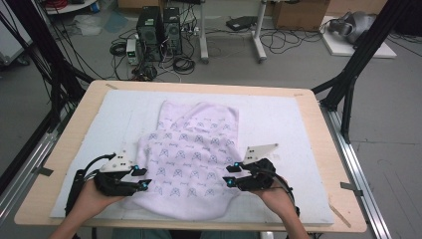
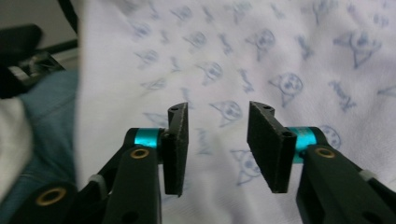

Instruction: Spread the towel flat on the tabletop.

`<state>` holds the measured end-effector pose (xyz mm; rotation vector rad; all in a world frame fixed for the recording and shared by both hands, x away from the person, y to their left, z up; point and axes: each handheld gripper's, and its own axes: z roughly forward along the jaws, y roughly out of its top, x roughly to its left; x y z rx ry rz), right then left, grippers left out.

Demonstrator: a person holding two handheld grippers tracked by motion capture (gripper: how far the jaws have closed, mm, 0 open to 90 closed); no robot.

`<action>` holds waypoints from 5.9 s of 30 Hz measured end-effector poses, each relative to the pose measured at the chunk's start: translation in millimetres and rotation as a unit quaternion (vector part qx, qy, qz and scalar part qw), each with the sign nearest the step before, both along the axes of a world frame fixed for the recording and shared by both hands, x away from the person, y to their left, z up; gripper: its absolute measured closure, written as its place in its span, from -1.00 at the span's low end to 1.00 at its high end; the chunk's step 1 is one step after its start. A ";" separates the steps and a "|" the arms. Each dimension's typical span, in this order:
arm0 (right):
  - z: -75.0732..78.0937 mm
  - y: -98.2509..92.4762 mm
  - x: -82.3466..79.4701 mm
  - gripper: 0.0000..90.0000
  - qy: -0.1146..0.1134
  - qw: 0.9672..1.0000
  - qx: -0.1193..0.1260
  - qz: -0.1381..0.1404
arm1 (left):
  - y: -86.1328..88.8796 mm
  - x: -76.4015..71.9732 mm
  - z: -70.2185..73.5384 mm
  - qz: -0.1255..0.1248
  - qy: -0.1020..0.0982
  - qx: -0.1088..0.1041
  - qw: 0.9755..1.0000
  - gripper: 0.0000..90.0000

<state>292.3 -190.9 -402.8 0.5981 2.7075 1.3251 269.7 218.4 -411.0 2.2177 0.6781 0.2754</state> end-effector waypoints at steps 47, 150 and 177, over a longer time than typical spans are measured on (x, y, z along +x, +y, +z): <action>-39.8 21.8 7.5 0.84 -0.010 0.999 -0.044 0.016 | -0.9 -3.3 -30.6 0.031 0.002 0.001 1.000 0.81; -26.6 -2.5 0.9 0.54 -0.023 0.997 -0.073 -0.011 | 10.0 12.9 -4.6 0.030 -0.018 -0.053 0.998 0.79; -37.8 -14.6 -2.1 0.48 -0.006 0.997 -0.067 -0.024 | -7.7 18.4 -26.1 -0.020 0.026 0.025 0.999 0.87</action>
